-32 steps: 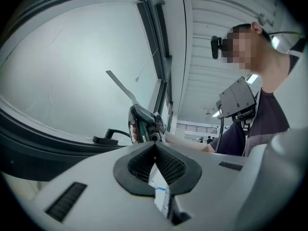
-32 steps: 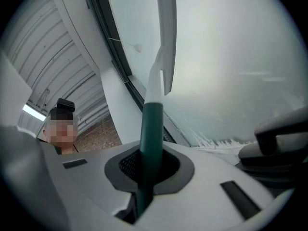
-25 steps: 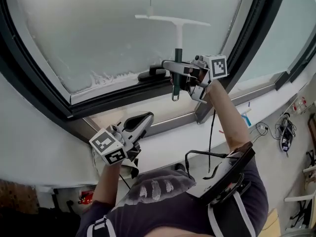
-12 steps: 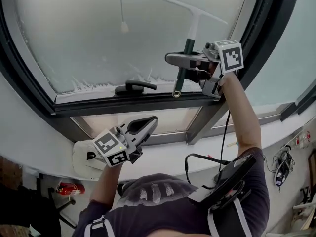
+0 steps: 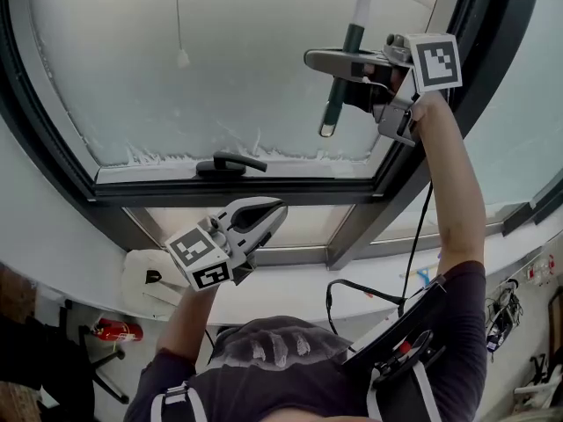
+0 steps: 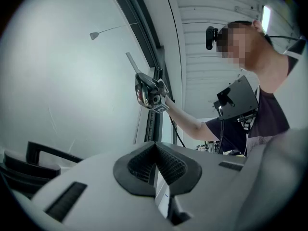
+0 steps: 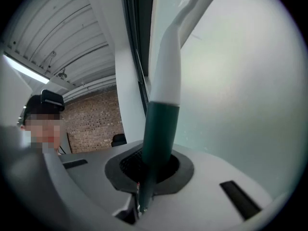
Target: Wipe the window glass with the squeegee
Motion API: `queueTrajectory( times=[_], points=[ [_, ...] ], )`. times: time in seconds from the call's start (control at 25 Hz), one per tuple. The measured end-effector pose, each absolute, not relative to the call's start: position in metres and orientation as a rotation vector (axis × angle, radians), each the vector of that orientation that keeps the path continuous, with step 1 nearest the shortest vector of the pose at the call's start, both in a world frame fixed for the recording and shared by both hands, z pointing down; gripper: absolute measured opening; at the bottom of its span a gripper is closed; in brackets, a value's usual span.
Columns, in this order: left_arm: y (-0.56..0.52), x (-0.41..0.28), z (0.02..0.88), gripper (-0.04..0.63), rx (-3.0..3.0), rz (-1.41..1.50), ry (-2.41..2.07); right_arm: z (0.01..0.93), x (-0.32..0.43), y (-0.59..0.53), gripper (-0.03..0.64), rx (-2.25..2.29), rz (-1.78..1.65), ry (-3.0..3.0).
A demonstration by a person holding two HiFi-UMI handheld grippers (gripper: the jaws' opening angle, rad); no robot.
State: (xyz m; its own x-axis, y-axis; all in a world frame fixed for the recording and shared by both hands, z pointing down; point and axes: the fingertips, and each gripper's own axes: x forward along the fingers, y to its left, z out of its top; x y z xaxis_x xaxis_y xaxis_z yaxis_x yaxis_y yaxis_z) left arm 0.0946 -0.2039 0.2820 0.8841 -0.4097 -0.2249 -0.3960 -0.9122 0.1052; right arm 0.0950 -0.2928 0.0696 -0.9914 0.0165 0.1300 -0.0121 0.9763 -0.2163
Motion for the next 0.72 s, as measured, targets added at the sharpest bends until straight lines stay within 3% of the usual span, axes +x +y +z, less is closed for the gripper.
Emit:
queueTrajectory(
  times=[0.72],
  points=[
    [-0.211,0.071,0.282,0.006,3.0,-0.382,-0.495,0.043,0.122,-0.315,0.003,0.175,0.358,-2.926]
  ],
)
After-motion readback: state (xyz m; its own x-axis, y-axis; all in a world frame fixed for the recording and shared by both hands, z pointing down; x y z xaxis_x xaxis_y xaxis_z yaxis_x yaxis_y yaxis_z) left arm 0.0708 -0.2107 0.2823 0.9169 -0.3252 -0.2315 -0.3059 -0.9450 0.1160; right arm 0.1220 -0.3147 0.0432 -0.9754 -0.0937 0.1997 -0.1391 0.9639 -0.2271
